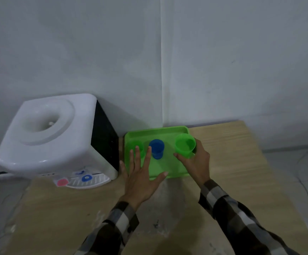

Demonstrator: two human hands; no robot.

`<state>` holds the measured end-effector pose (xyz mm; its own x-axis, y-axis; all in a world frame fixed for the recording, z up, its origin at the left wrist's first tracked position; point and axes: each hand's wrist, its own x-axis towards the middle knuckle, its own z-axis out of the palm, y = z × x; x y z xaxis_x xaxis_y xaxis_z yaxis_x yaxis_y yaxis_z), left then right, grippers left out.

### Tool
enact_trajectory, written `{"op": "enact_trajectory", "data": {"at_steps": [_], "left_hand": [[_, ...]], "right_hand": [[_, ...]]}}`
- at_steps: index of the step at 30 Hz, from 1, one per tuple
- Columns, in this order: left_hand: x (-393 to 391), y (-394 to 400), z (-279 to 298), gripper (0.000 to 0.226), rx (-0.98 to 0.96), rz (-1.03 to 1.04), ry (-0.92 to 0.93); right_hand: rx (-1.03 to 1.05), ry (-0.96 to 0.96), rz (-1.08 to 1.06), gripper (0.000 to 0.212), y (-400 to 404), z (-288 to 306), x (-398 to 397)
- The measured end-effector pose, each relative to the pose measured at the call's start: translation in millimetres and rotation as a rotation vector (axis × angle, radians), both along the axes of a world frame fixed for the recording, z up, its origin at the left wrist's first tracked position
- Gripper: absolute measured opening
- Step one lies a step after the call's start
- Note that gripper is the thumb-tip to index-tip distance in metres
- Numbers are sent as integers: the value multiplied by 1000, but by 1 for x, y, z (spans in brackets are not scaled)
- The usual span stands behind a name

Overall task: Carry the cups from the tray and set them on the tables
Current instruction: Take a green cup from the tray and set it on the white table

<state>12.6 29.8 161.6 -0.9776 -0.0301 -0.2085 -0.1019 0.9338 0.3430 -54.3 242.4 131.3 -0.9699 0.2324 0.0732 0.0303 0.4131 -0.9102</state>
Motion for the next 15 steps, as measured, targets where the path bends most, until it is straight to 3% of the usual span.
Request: {"op": "enact_trajectory", "data": {"at_steps": [15], "left_hand": [[91, -39, 94, 105, 52, -369, 127]], "right_hand": [[-8, 176, -227, 68, -16, 140, 200]]}}
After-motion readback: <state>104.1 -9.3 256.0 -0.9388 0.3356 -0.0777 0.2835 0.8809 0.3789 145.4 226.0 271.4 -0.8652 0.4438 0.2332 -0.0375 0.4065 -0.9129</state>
